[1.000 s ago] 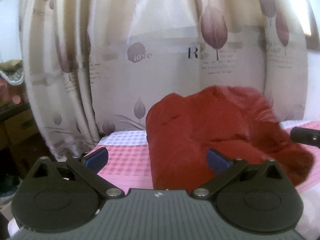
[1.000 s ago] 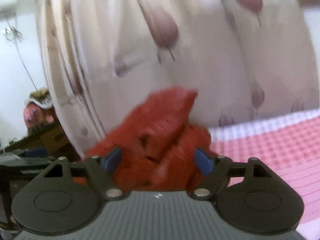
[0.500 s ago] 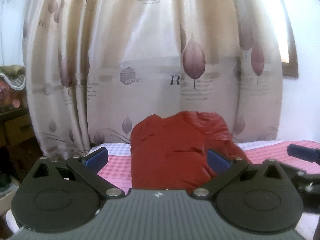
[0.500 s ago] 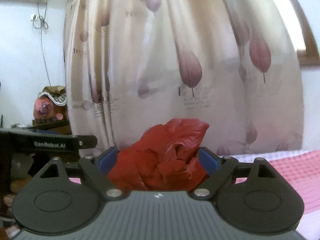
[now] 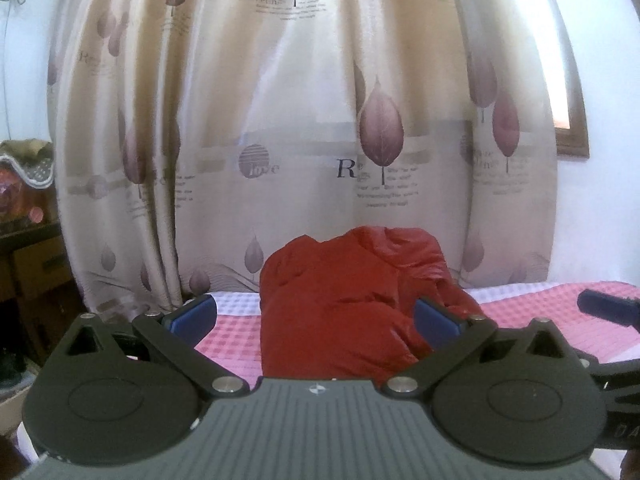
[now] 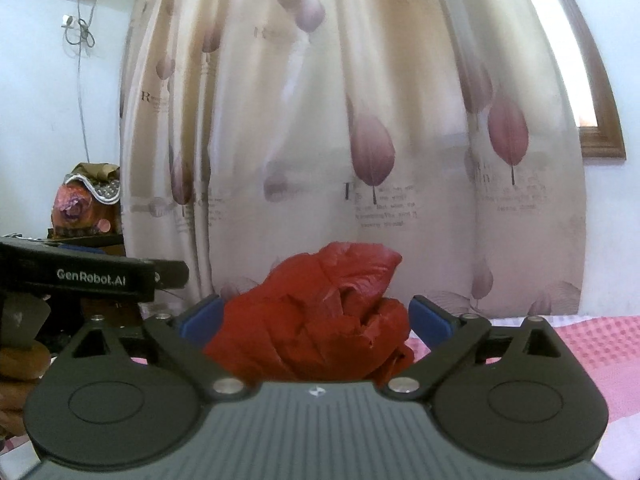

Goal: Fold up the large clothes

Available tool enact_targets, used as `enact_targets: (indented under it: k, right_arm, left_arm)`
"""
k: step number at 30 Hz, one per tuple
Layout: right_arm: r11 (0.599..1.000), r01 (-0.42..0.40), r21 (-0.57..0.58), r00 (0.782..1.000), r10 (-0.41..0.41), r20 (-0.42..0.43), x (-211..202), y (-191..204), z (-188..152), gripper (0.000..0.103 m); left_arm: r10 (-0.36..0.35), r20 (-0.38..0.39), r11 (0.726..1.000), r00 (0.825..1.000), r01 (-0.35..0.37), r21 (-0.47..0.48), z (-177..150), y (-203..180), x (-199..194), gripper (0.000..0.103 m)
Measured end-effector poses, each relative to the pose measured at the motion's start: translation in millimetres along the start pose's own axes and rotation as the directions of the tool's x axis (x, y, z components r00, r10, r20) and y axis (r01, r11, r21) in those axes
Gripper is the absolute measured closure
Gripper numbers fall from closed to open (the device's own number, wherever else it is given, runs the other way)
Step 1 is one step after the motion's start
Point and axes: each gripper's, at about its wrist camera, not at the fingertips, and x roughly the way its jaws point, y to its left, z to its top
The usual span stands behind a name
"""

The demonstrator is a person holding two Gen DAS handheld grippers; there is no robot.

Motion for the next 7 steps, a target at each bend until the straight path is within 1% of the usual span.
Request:
enact_targets:
  k: [5, 7]
  right_arm:
    - [1.000, 0.009, 0.001, 1.000, -0.009, -0.006, -1.5, 1.6, -2.7, 0.003]
    - [1.000, 0.011, -0.002, 1.000, -0.011, -0.012, -1.5, 2.2, -2.1, 0.003]
  left_arm:
    - [-0.001, -0.019, 1.000, 1.000, 0.001, -0.010, -3.3, -0.4, 1.9, 0.000]
    - [-0.006, -0.040, 1.000, 0.999, 0.005, -0.010, -3.6, -0.8, 3.8, 0.000]
